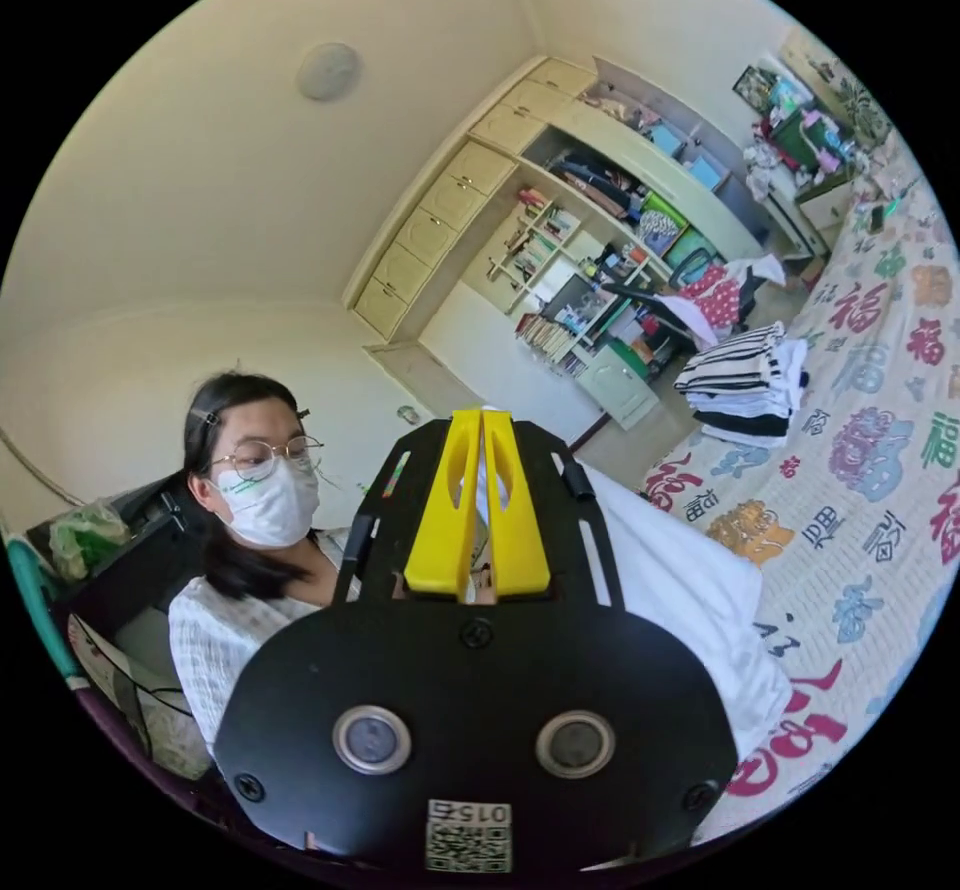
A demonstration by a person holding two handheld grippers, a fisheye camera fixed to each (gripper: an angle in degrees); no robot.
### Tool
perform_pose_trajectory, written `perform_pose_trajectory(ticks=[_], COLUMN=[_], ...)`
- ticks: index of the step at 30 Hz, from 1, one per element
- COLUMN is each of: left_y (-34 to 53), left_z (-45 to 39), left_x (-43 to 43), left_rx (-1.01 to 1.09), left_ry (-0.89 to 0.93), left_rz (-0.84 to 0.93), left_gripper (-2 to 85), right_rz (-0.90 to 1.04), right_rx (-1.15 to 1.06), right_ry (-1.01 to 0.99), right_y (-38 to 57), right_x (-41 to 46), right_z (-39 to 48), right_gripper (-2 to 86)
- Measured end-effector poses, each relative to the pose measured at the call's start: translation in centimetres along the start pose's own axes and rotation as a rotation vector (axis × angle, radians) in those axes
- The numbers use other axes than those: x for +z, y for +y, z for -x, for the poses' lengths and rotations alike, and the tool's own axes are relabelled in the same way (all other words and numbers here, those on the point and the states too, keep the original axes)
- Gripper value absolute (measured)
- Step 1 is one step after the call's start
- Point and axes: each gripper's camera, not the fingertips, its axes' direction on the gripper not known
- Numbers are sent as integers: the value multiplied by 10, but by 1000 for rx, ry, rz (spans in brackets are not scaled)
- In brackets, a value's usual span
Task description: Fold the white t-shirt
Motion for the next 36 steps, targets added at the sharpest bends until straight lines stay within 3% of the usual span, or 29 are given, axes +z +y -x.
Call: perform_pose_trajectory(ticks=[2,5,10,14,23,30,36], left_y=[-4,9,25,24,-10,-102,-183], left_z=[-35,-53,-58,-88,-144,-77,41], left_x=[20,16,-65,-145,-201,-134,18], left_rx=[116,169,97,163,308,302,-10], left_ry=[-192,-363,-248,-284,-442,-305,-183], left_rz=[124,160,-20,-182,-225,-113,59], left_gripper=[67,17,4,4,6,11,26], right_rz=[-21,-80,-218,-378,-469,-464,-300], right_rx=[-18,-35,-17,-7,-13,200,597], right_ry=[80,162,277,310,383,612,826], right_y=[17,50,115,165,178,142,139], right_x=[-31,-81,-153,-202,-242,-288,-306], right_z=[31,78,141,184,226,135,-14], right_gripper=[-6,-5,-5,-5,-5,2,55])
